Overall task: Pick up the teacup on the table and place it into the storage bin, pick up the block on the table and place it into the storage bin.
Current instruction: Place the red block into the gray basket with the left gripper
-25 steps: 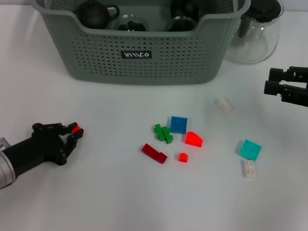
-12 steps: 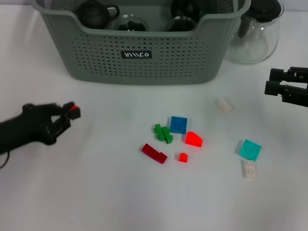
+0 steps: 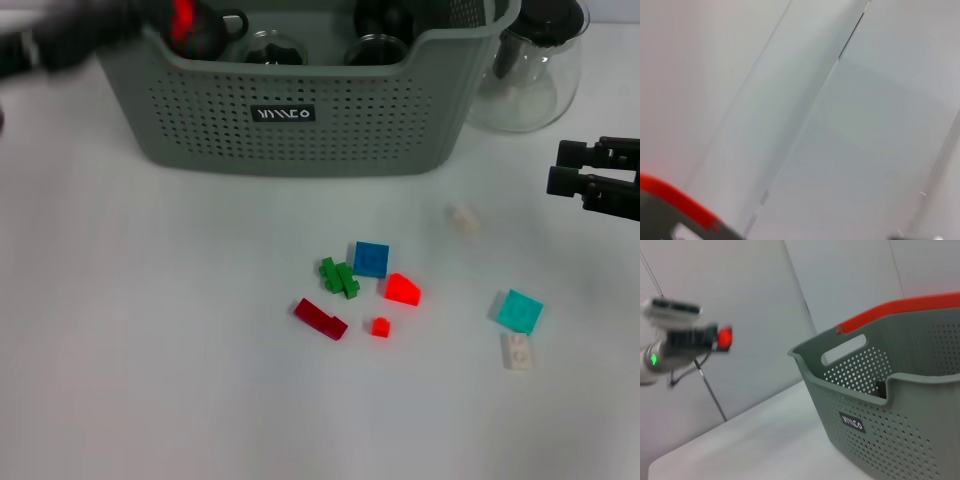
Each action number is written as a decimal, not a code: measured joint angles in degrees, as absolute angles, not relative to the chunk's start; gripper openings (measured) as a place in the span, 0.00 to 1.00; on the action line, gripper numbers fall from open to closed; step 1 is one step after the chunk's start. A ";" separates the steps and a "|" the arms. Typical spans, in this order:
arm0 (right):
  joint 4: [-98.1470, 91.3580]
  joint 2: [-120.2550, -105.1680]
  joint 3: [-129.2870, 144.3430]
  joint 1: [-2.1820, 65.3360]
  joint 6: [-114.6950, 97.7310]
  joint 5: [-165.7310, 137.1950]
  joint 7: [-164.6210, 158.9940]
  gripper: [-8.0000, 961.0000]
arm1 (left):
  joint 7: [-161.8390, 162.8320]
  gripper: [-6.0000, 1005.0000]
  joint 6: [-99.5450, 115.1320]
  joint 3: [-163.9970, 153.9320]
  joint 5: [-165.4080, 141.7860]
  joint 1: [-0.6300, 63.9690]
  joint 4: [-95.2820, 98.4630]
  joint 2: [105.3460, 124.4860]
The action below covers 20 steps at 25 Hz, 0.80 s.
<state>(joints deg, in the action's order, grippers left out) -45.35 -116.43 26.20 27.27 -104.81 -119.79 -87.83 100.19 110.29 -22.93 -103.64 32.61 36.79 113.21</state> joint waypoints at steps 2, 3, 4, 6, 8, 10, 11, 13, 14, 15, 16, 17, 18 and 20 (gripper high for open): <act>-45.36 -116.44 26.25 27.29 -104.79 -119.79 -87.77 0.51 | 103.71 0.18 105.74 -23.03 -103.53 36.43 37.12 111.77; -45.35 -116.45 26.26 27.31 -104.78 -119.79 -87.76 0.51 | 105.51 0.18 102.29 -23.75 -103.83 38.43 37.11 110.80; -45.35 -116.45 26.26 27.35 -104.78 -119.79 -87.74 0.51 | 106.92 0.18 99.70 -24.33 -104.09 39.66 37.11 110.13; -45.35 -116.45 26.29 27.47 -104.82 -119.78 -87.74 0.51 | 111.62 0.19 91.90 -29.25 -106.15 43.50 37.60 107.99; -45.35 -116.45 26.40 27.70 -104.89 -119.76 -87.73 0.51 | 114.84 0.19 87.59 -33.66 -108.26 45.34 38.73 106.97; -45.35 -116.50 26.64 28.04 -104.90 -119.74 -87.72 0.51 | 118.55 0.19 83.31 -38.46 -111.49 46.53 40.74 106.62; -45.35 -116.59 26.72 28.17 -104.91 -119.74 -87.72 0.51 | 120.29 0.19 81.25 -40.55 -113.52 46.92 41.90 106.81; -45.35 -116.74 26.80 28.39 -104.98 -119.72 -87.71 0.51 | 124.11 0.20 76.43 -45.29 -118.80 47.83 44.26 107.82; -45.35 -116.80 26.81 28.45 -105.02 -119.72 -87.71 0.51 | 125.16 0.20 74.97 -46.49 -120.41 48.19 44.71 108.33; -45.35 -116.83 26.81 28.48 -105.05 -119.71 -87.72 0.51 | 126.37 0.20 73.38 -47.87 -122.25 48.67 45.09 109.02; -45.35 -116.85 26.81 28.50 -105.04 -119.71 -87.72 0.51 | 127.23 0.20 72.20 -48.73 -123.68 49.21 45.28 109.61; -45.36 -116.87 26.81 28.54 -105.02 -119.71 -87.76 0.51 | 128.14 0.20 71.00 -49.49 -125.17 49.81 45.40 110.24; -45.36 -116.87 26.81 28.66 -104.97 -119.70 -87.81 0.51 | 129.18 0.20 69.94 -50.20 -126.80 50.65 45.41 111.06; -45.35 -116.92 26.85 28.85 -104.91 -119.70 -87.95 0.51 | 130.55 0.21 68.71 -50.73 -128.80 51.67 45.46 112.05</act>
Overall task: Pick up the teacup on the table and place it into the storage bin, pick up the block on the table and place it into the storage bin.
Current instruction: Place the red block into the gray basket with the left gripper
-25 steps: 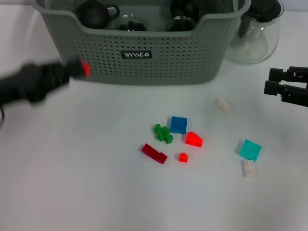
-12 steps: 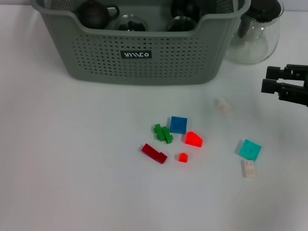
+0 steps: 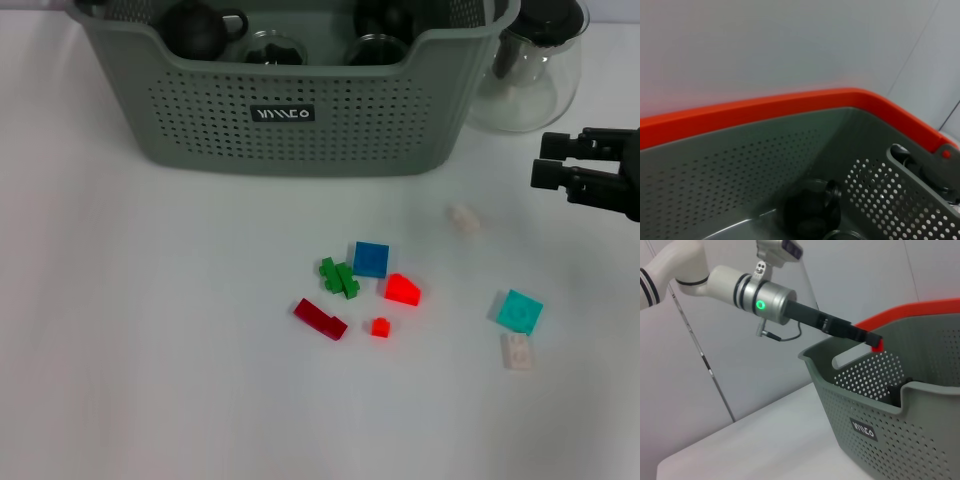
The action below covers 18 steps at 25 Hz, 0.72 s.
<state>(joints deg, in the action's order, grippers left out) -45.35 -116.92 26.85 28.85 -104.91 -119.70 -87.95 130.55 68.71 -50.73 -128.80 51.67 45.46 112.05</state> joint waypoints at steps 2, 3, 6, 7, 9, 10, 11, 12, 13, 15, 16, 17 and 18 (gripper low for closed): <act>-45.35 -116.96 26.89 29.04 -104.89 -119.70 -88.05 0.51 | 132.47 0.21 66.95 -50.96 -131.40 52.70 45.77 113.15; -45.35 -116.98 26.89 29.10 -104.89 -119.70 -88.12 0.51 | 132.87 0.21 66.43 -50.92 -132.02 52.88 45.92 113.43; -45.35 -116.99 26.90 29.12 -104.84 -119.70 -88.19 0.51 | 133.29 0.21 65.58 -50.18 -132.22 52.60 46.82 114.06; -45.36 -116.98 26.89 29.08 -104.82 -119.70 -88.19 0.51 | 133.22 0.21 65.73 -49.65 -131.60 52.05 47.42 114.12; -45.36 -117.00 26.89 29.02 -104.76 -119.71 -88.18 0.51 | 132.81 0.26 66.55 -48.33 -129.90 50.71 48.84 114.22; -45.35 -117.03 26.90 29.01 -104.74 -119.71 -88.16 0.51 | 132.16 0.30 67.78 -47.49 -128.20 49.62 49.94 114.27; -45.35 -117.06 26.90 29.01 -104.75 -119.70 -88.15 0.51 | 131.12 0.34 69.39 -46.56 -125.94 48.40 51.14 114.28; -45.36 -117.05 26.89 29.00 -104.74 -119.71 -88.15 0.51 | 129.58 0.38 71.67 -45.50 -123.25 47.00 52.41 114.34; -45.36 -117.07 26.89 29.00 -104.76 -119.71 -88.16 0.51 | 127.74 0.42 74.33 -44.16 -120.08 45.49 53.51 114.38; -45.36 -117.10 26.89 29.00 -104.87 -119.71 -88.17 0.51 | 122.52 0.47 82.22 -40.50 -111.30 41.96 55.21 114.45; -45.35 -117.14 26.90 29.00 -104.95 -119.71 -88.17 0.51 | 119.33 0.48 87.09 -38.41 -106.58 40.00 55.73 114.42; -45.35 -117.15 26.89 29.00 -104.98 -119.71 -88.18 0.51 | 115.93 0.49 92.59 -36.62 -102.55 38.08 55.94 114.37; -45.36 -117.15 26.89 28.99 -104.98 -119.70 -88.19 0.51 | 113.00 0.50 96.98 -35.31 -99.92 36.45 56.10 114.19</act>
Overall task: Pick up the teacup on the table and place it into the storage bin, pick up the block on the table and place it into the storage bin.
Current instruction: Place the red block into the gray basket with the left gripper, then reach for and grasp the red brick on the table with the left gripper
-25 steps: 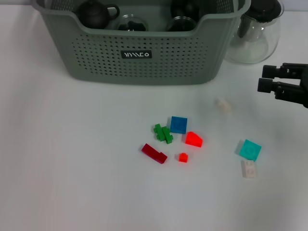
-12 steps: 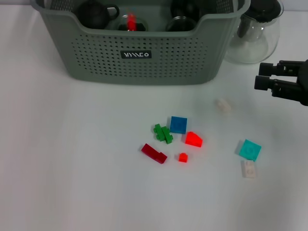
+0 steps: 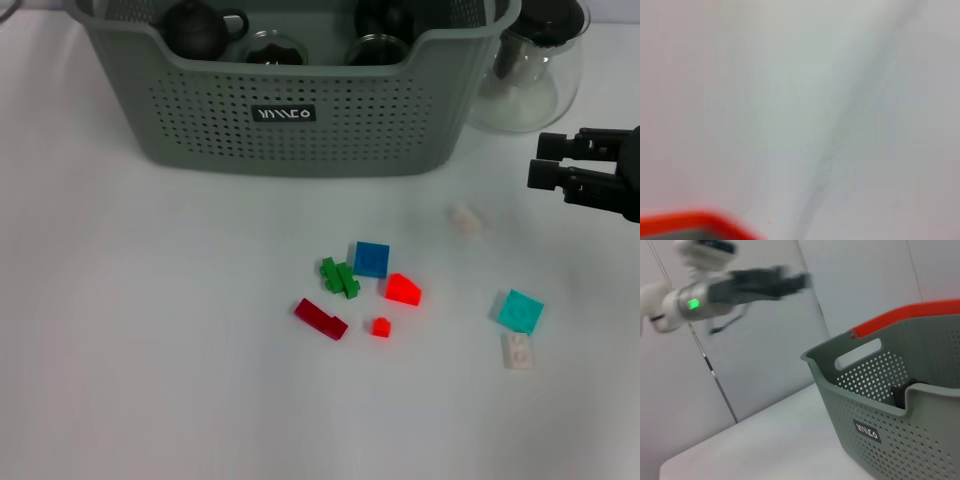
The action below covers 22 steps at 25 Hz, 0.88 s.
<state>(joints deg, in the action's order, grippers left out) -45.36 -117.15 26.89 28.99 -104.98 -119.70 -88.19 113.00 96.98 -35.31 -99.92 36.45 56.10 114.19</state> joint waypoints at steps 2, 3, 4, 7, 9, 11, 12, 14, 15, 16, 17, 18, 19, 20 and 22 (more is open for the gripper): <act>-45.36 -117.16 26.89 28.96 -104.99 -119.71 -88.21 0.51 | 107.75 0.51 104.78 -33.27 -96.24 32.56 56.17 113.86; -45.35 -117.16 26.90 28.95 -105.02 -119.70 -88.21 0.51 | 105.04 0.51 107.74 -32.76 -95.62 30.28 56.19 113.69; -45.35 -117.17 26.89 28.93 -105.03 -119.71 -88.22 0.51 | 102.79 0.51 109.50 -32.65 -95.76 28.31 56.18 113.69; -45.35 -117.17 26.90 28.92 -104.96 -119.71 -88.23 0.51 | 92.86 0.51 110.38 -33.85 -100.75 23.10 55.80 115.24; -45.36 -117.15 26.88 29.10 -104.82 -119.71 -88.24 0.51 | 83.92 0.51 110.04 -35.05 -105.88 20.49 54.71 117.30; -45.35 -117.16 27.05 29.33 -104.82 -119.71 -88.28 0.51 | 74.16 0.51 109.23 -36.53 -110.19 18.58 52.51 119.57; -45.36 -117.15 27.20 29.42 -104.80 -119.71 -88.31 0.51 | 69.18 0.51 108.60 -37.14 -112.16 17.72 51.11 120.82; -45.35 -117.16 27.44 29.50 -104.79 -119.70 -88.35 0.51 | 62.20 0.51 105.72 -37.52 -115.29 16.83 48.10 123.08; -45.35 -117.16 27.49 29.55 -104.79 -119.71 -88.38 0.51 | 60.23 0.51 104.37 -37.56 -116.45 16.61 46.86 123.74; -45.35 -117.16 27.50 29.60 -104.79 -119.71 -88.39 0.51 | 58.64 0.52 102.54 -37.58 -117.12 16.65 44.92 124.05; -45.35 -117.16 27.51 29.68 -104.77 -119.71 -88.40 0.51 | 57.02 0.52 100.46 -37.64 -117.72 16.83 42.35 124.19; -45.35 -117.16 27.51 29.75 -104.77 -119.71 -88.41 0.51 | 55.84 0.52 98.87 -37.63 -117.93 17.10 40.39 124.06; -45.35 -117.16 27.51 29.83 -104.76 -119.71 -88.43 0.51 | 54.48 0.52 97.25 -37.67 -118.19 17.35 38.58 124.02; -45.35 -117.16 27.51 29.91 -104.76 -119.70 -88.48 0.51 | 53.29 0.52 95.81 -37.71 -118.36 17.59 37.29 123.98; -45.35 -117.16 27.51 29.94 -104.76 -119.71 -88.53 0.51 | 51.49 0.53 93.44 -38.41 -118.68 18.17 35.89 124.13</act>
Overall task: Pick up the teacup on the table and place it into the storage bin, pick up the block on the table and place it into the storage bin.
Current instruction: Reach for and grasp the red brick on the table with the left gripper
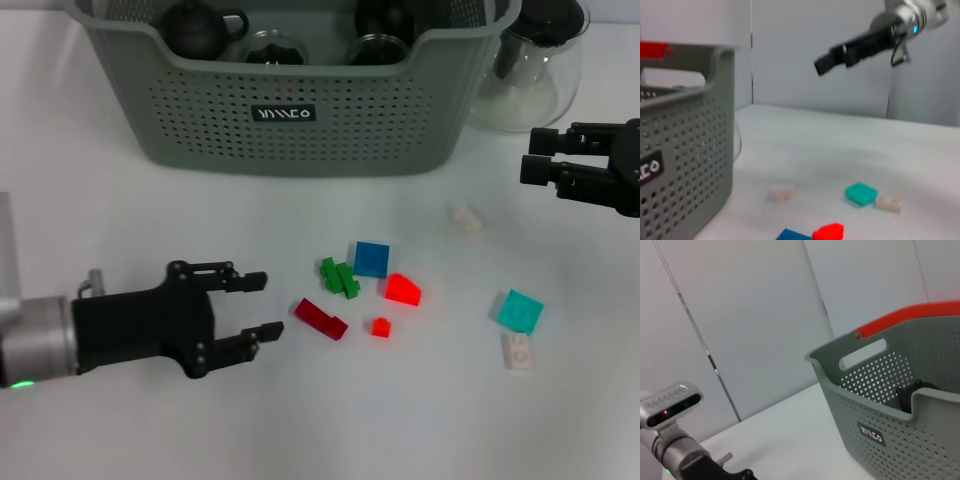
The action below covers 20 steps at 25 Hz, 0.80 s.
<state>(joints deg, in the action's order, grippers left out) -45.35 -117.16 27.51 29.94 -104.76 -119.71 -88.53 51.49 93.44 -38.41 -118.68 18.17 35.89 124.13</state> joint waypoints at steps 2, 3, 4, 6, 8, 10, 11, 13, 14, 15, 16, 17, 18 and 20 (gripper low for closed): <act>-45.35 -117.16 27.51 29.94 -104.73 -119.71 -88.56 0.51 | 50.95 0.54 91.39 -39.32 -118.74 19.18 34.41 124.22; -45.35 -117.16 27.51 29.93 -104.69 -119.71 -88.56 0.51 | 50.89 0.54 90.25 -39.59 -118.73 19.82 33.45 124.20; -45.35 -117.16 27.51 29.92 -104.63 -119.71 -88.57 0.51 | 50.82 0.54 89.42 -39.71 -118.67 20.37 32.63 124.19; -45.35 -117.16 27.51 29.82 -104.44 -119.71 -88.58 0.51 | 49.79 0.54 86.87 -39.68 -118.41 21.63 30.25 124.23; -45.30 -117.16 27.51 29.76 -104.08 -119.71 -88.58 0.51 | 47.58 0.54 85.40 -39.52 -118.25 22.48 28.22 124.33; -45.27 -117.16 27.51 29.77 -104.02 -119.71 -88.59 0.51 | 45.38 0.54 84.23 -39.43 -118.21 23.27 26.51 124.38; -45.26 -117.16 27.51 29.78 -104.01 -119.71 -88.59 0.51 | 44.66 0.54 83.48 -39.48 -118.19 23.81 25.60 124.41; -45.21 -117.16 27.51 29.89 -104.00 -119.71 -88.59 0.51 | 44.42 0.54 82.30 -39.64 -118.22 24.50 24.68 124.42; -45.20 -117.16 27.54 29.92 -103.99 -119.71 -88.59 0.51 | 44.40 0.54 81.80 -39.72 -118.31 24.76 24.39 124.43; -45.19 -117.16 27.58 29.93 -103.98 -119.71 -88.59 0.51 | 44.37 0.54 81.48 -39.73 -118.41 24.93 24.22 124.43; -45.18 -117.16 27.65 29.93 -103.97 -119.71 -88.59 0.51 | 44.30 0.54 81.15 -39.74 -118.49 25.10 24.04 124.44; -45.14 -117.16 27.72 29.93 -103.97 -119.71 -88.59 0.51 | 44.15 0.54 80.81 -39.75 -118.58 25.29 23.83 124.44; -45.07 -117.16 27.80 29.92 -103.97 -119.70 -88.59 0.51 | 43.90 0.54 80.41 -39.76 -118.59 25.42 23.62 124.46; -44.90 -117.15 27.93 29.96 -103.97 -119.71 -88.60 0.51 | 43.17 0.54 79.61 -39.77 -118.57 25.49 23.43 124.49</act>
<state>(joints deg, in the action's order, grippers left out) -44.90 -117.15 27.93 29.96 -103.97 -119.71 -88.60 43.17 79.61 -39.77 -118.57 25.49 23.43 124.49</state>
